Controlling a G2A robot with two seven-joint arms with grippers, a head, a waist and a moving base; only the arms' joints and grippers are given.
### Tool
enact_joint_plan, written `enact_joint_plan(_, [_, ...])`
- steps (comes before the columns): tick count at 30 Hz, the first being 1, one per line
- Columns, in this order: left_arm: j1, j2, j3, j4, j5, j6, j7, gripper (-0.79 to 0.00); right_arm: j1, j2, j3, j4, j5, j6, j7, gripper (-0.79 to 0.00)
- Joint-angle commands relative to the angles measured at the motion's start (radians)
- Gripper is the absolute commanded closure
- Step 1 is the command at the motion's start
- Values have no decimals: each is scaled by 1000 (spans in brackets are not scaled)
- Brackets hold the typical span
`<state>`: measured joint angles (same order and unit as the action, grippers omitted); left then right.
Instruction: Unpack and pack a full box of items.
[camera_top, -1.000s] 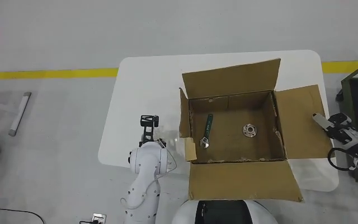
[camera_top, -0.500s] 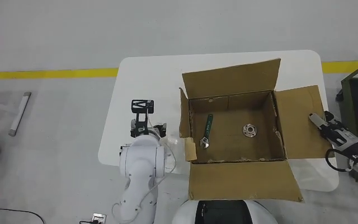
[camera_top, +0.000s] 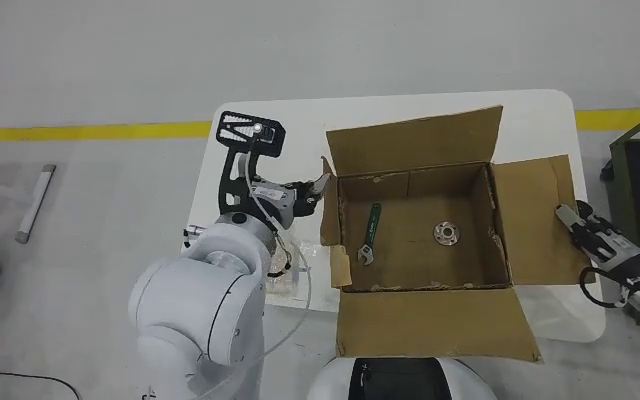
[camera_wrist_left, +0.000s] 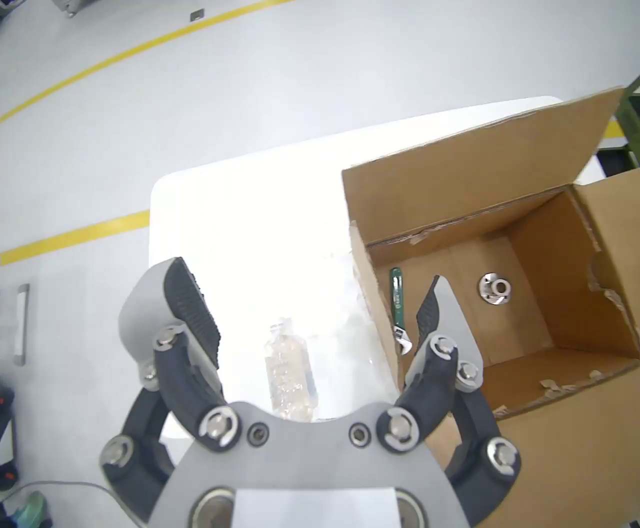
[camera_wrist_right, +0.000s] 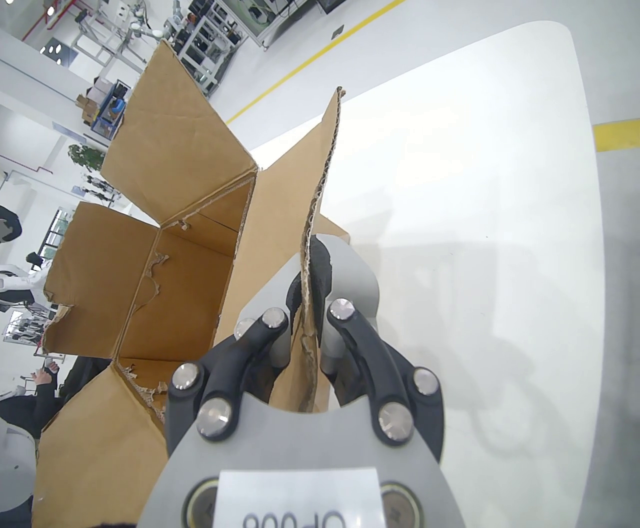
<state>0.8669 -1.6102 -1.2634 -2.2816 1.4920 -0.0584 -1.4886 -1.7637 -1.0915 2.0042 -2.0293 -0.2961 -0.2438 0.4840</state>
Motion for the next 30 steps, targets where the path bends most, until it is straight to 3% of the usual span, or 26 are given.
enact_joint_plan(1, [-6, -1, 10, 13, -63, -1, -16, -785, -1, 0, -2, -4, -1, 0, -1, 0])
enact_joint_plan(15, [52, 23, 67, 182, 224, -108, -32, -785, 4, -1, -20, -3, -24, 13, -7, 0])
enact_joint_plan(27, [84, 25, 48, 216, 246, -77, 36, -785, 8, 1, -28, -9, -53, 19, 7, 0])
enact_joint_plan(28, [84, 24, 45, 210, 227, -72, 47, -785, 9, 2, -23, -13, -68, 22, 11, -182])
enact_joint_plan(29, [83, 24, 44, 201, 208, -74, 59, -785, 10, 2, -17, -15, -77, 36, 14, -785])
enact_joint_plan(30, [83, 23, 42, 196, 190, -74, 66, -785, 14, 3, -8, -25, -88, 38, 16, -785])
